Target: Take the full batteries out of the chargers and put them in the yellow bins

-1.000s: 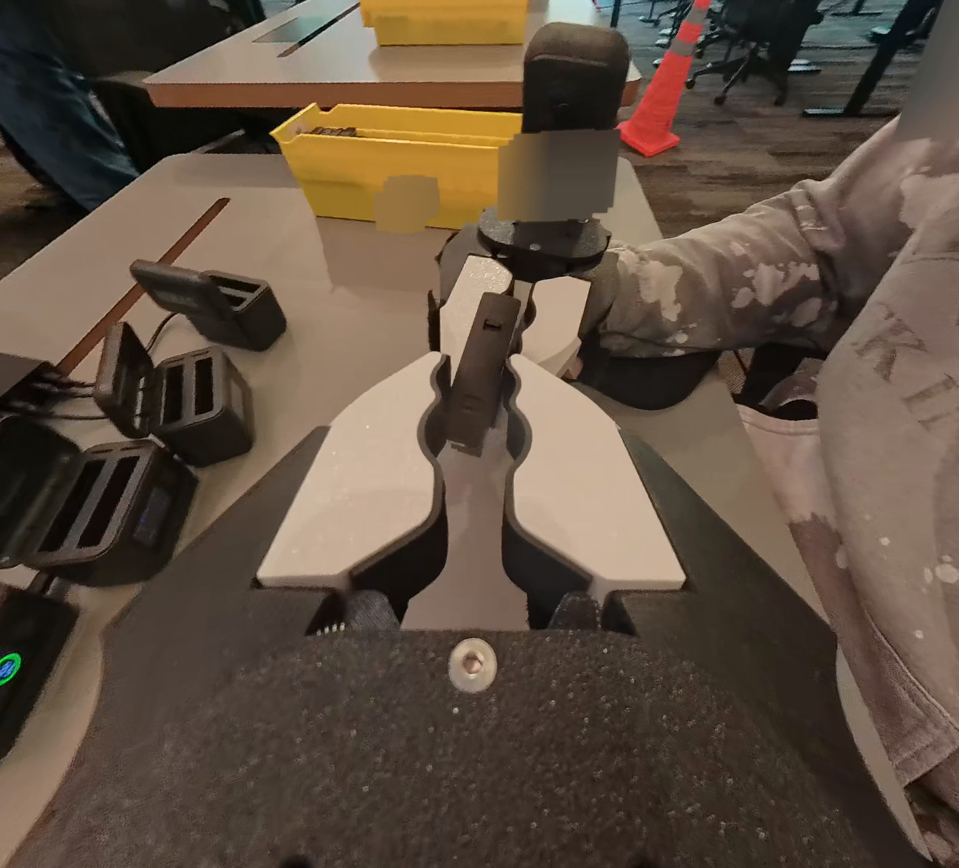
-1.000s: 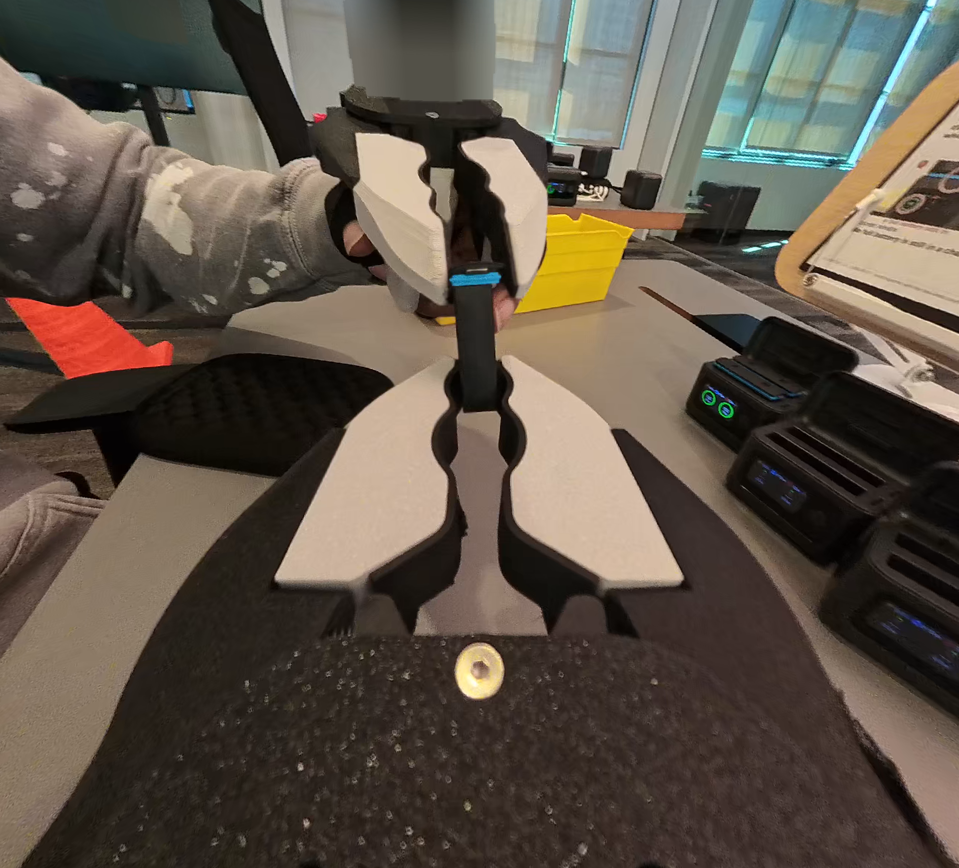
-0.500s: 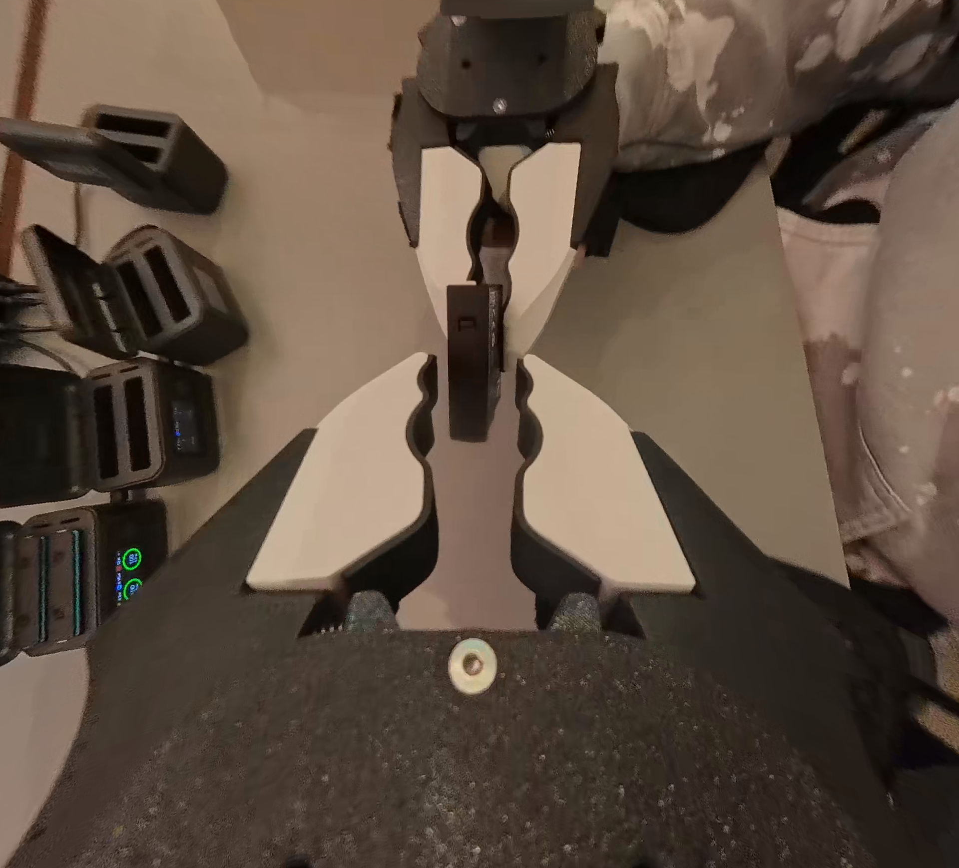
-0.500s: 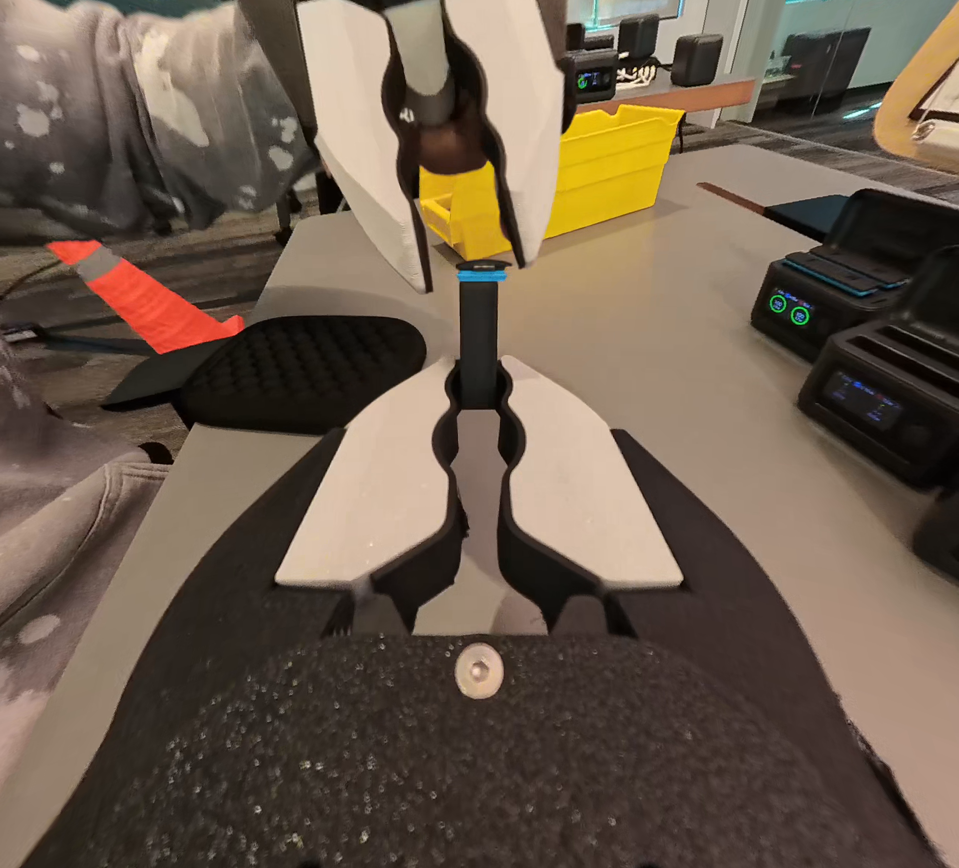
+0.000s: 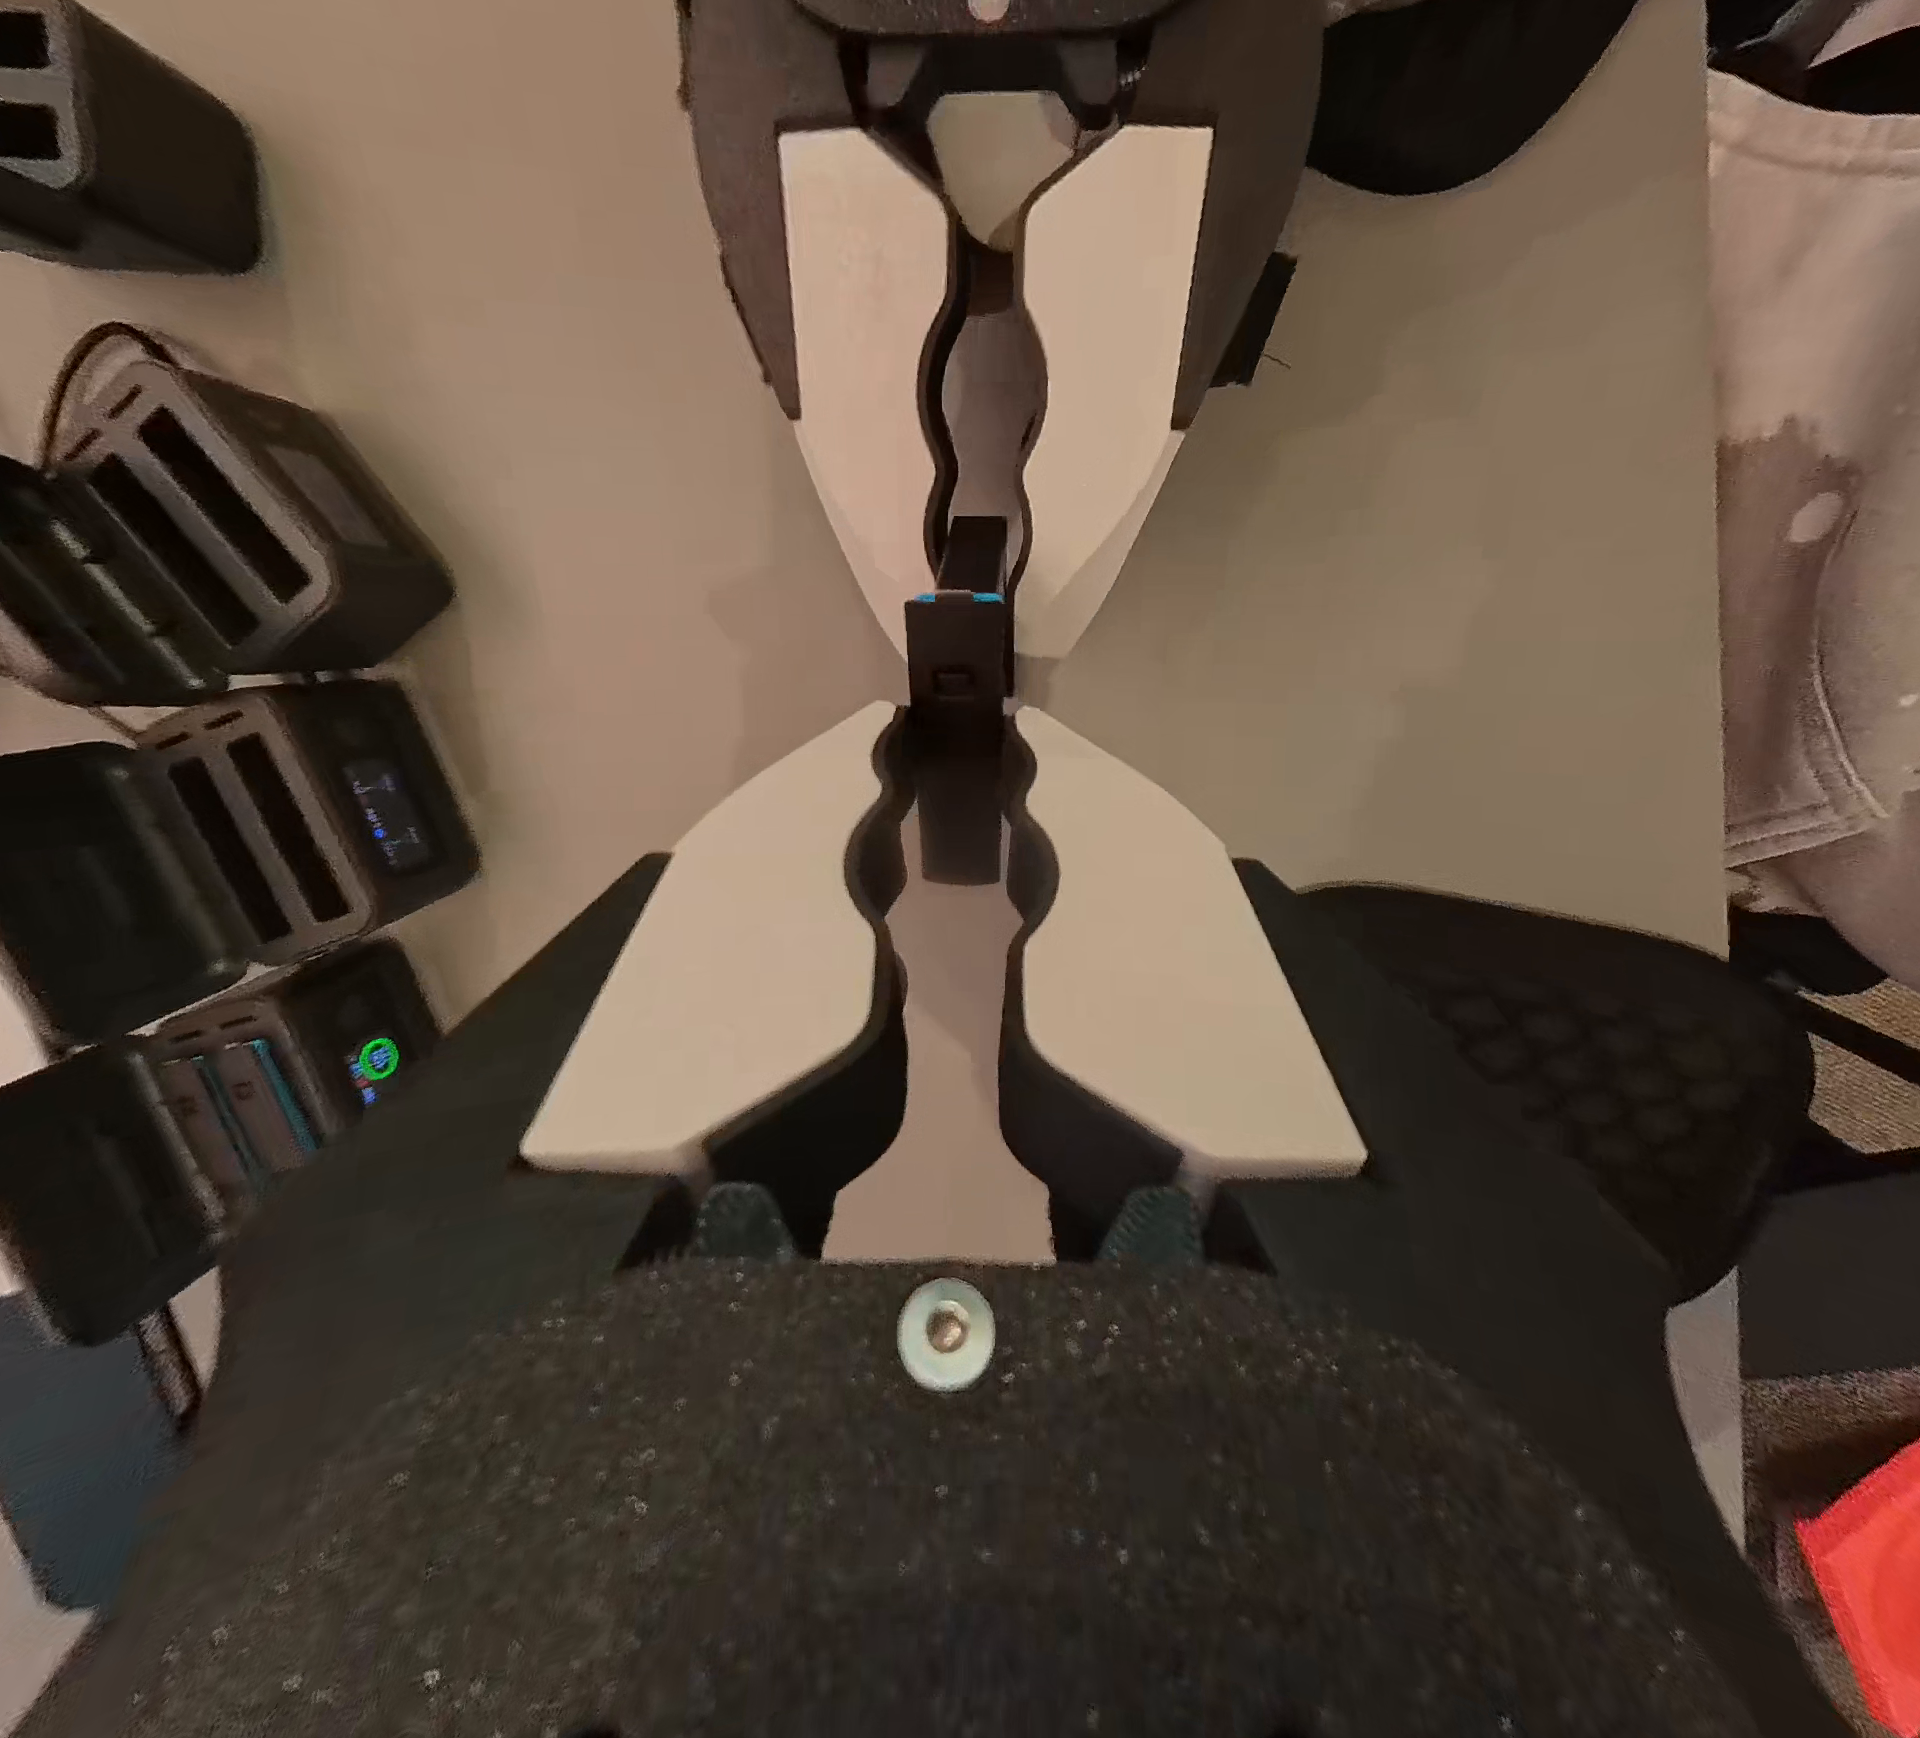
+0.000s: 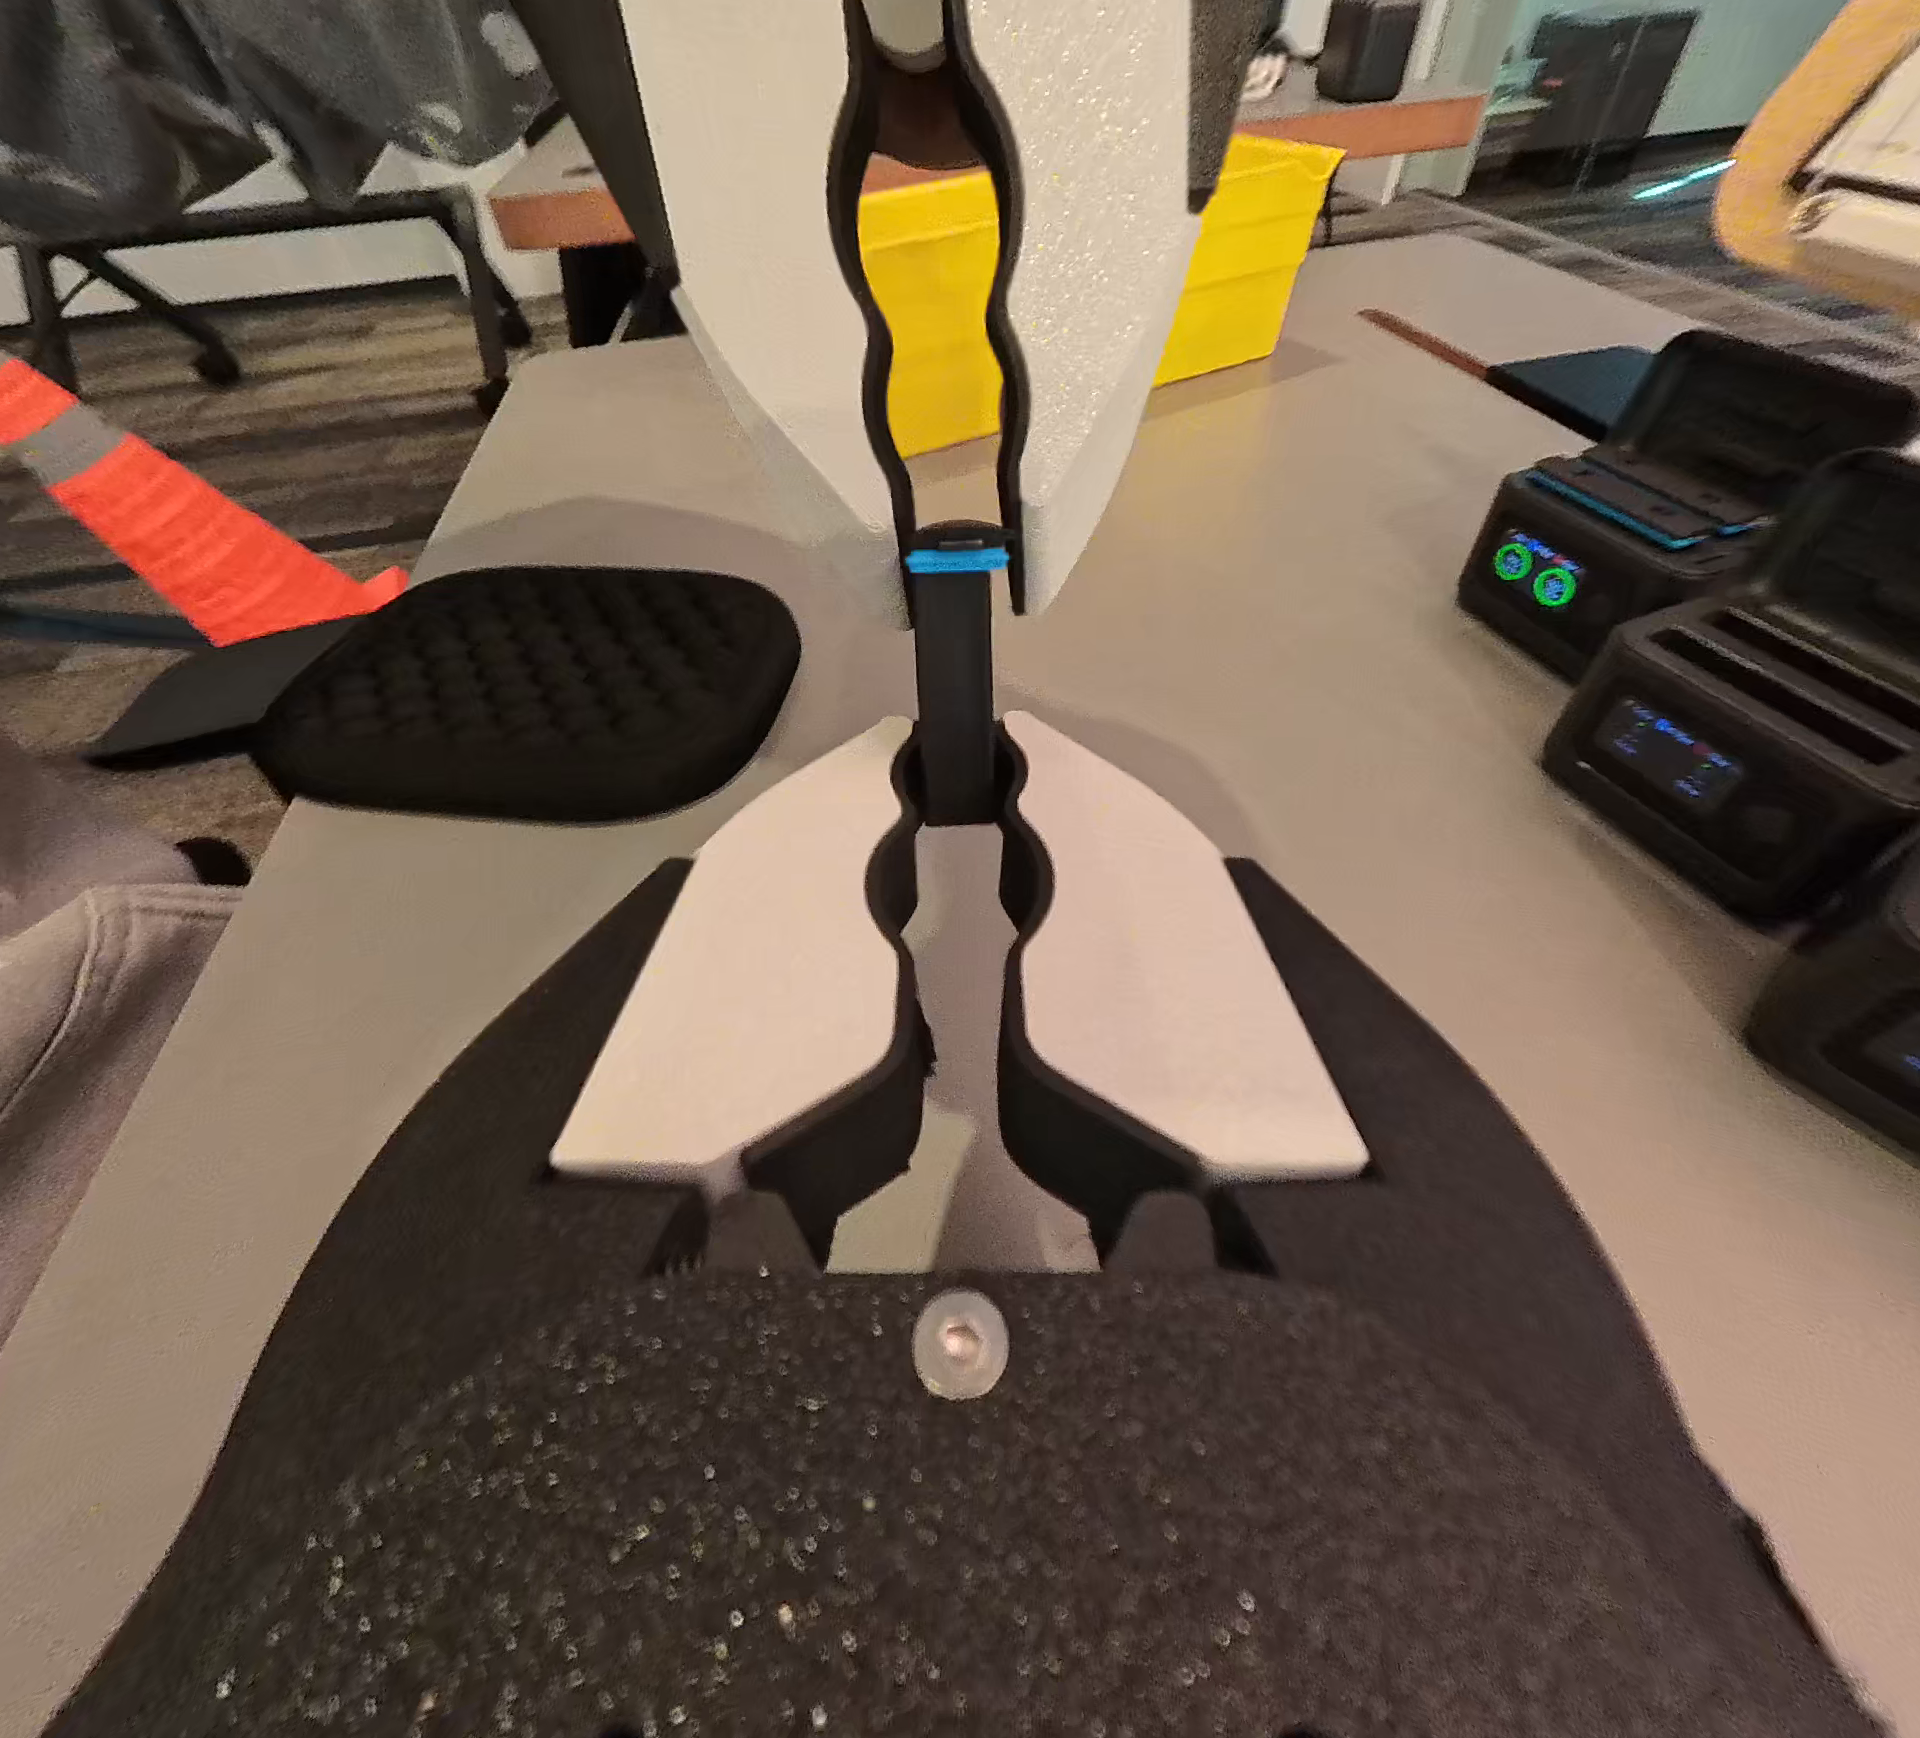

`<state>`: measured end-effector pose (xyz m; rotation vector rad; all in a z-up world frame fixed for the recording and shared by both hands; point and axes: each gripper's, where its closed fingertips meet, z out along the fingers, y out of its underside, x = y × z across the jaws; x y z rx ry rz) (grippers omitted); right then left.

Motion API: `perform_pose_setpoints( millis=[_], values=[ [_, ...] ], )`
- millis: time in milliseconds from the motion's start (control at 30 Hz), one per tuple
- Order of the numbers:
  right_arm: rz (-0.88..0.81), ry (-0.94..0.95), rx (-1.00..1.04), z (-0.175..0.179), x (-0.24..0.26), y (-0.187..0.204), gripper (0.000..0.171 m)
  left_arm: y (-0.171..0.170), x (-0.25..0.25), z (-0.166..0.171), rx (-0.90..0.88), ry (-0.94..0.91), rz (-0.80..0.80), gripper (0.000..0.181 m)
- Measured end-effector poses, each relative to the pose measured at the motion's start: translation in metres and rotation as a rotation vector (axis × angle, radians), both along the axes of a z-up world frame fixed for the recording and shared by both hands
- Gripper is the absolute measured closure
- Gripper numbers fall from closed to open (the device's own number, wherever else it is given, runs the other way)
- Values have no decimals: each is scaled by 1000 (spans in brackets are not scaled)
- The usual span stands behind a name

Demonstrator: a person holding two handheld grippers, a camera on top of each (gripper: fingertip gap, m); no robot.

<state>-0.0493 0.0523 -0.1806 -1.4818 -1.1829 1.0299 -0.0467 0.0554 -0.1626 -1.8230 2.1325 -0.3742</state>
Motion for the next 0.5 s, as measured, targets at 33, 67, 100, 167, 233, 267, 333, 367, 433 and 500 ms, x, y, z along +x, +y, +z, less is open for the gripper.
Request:
perform_pose_setpoints(
  millis=[33, 67, 100, 167, 233, 267, 333, 367, 433, 500],
  values=[
    [-35, 12, 10, 3, 2, 5, 161, 6, -1, 3, 18, 11, 1, 166],
    [-82, 19, 27, 6, 5, 12, 160, 13, -2, 7, 42, 17, 3, 166],
    [-138, 28, 48, 8, 10, 20, 160, 21, -2, 12, 59, 20, 13, 165],
    [-272, 44, 84, 14, 24, 39, 165, 38, -2, 20, 88, 31, 47, 166],
    [-432, 56, 110, 20, 44, 60, 169, 57, -4, 25, 121, 47, 86, 166],
    [-512, 56, 114, 22, 55, 70, 171, 67, -4, 27, 134, 51, 106, 166],
    [-636, 38, 104, 21, 76, 85, 171, 86, -6, 29, 155, 66, 153, 165],
    [-674, 32, 98, 20, 84, 90, 171, 95, -7, 29, 167, 77, 172, 165],
    [-750, -2, 97, 18, 100, 98, 171, 115, -12, 26, 195, 109, 203, 166],
    [-805, -46, 93, 13, 114, 104, 171, 135, -17, 22, 220, 135, 238, 166]
  ],
)
